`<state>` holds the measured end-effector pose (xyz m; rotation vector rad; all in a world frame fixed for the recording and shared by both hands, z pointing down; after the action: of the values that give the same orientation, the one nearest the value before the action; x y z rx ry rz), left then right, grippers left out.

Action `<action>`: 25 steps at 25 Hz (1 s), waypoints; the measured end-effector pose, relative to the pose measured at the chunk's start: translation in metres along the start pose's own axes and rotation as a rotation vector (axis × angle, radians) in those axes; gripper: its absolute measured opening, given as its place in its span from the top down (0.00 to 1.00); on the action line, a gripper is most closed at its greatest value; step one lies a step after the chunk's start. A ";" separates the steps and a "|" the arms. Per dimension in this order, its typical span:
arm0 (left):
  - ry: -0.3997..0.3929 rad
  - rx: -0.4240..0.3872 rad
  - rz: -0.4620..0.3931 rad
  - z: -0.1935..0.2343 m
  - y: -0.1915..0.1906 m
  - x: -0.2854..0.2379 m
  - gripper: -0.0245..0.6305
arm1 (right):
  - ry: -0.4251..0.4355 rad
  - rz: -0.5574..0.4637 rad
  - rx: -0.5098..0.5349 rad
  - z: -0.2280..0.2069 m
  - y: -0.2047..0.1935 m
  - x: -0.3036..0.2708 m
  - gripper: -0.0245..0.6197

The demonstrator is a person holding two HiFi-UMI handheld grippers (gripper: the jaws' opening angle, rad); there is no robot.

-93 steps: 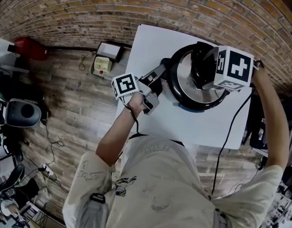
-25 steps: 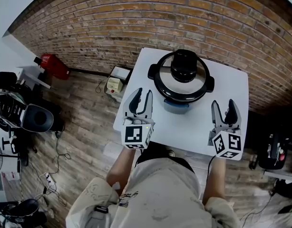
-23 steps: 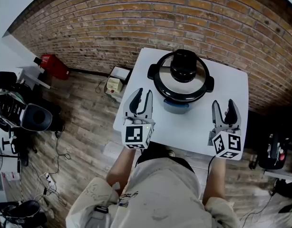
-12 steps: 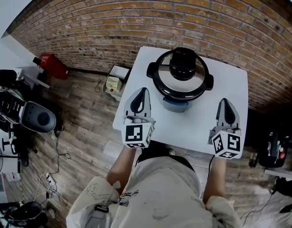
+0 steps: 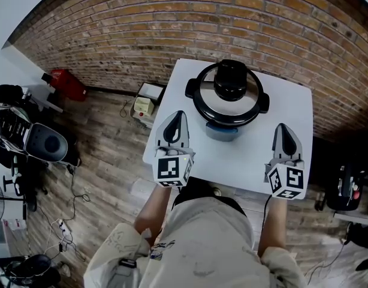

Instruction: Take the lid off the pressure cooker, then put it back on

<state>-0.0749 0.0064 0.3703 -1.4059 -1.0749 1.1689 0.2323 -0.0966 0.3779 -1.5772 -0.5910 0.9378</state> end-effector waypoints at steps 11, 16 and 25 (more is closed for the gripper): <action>-0.011 -0.009 -0.001 -0.001 0.001 -0.002 0.94 | -0.020 -0.006 0.006 -0.002 0.003 0.001 0.94; -0.016 -0.004 0.004 -0.003 -0.001 -0.002 0.94 | -0.043 0.003 -0.004 -0.003 0.000 -0.001 0.94; -0.018 0.001 0.012 -0.003 -0.002 -0.002 0.94 | -0.031 0.017 0.010 0.001 0.000 -0.002 0.94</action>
<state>-0.0721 0.0046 0.3732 -1.4050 -1.0803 1.1926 0.2305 -0.0980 0.3788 -1.5637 -0.5949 0.9785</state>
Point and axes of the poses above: the fingertips, and each gripper's own axes: x backward along the fingers, z to its left, y out of its top, the point moved 7 cm from there along x, backward along the fingers, and after that the axes turned 10 degrees about z, right-handed, at the moved point
